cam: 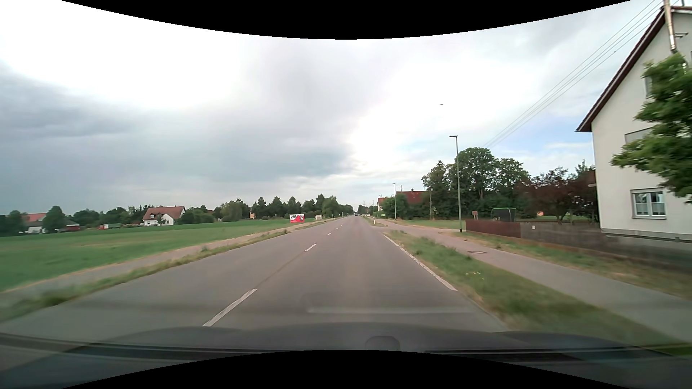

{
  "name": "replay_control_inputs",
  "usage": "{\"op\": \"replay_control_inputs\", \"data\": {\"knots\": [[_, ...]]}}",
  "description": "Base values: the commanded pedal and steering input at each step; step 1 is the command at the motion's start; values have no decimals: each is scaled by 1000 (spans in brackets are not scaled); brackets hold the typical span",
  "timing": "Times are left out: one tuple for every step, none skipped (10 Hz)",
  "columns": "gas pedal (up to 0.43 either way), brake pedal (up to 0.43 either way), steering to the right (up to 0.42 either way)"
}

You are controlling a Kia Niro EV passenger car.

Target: Follow the waypoints while adhering to traffic rules and regulations

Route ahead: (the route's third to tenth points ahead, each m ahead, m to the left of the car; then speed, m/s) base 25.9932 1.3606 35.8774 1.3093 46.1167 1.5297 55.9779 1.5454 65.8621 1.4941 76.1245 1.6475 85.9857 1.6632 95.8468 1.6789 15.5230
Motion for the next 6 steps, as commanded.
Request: {"op": "replay_control_inputs", "data": {"knots": [[177,0,-2],[177,0,-2],[177,0,-2],[177,0,-1],[177,0,-2],[177,0,-1]]}}
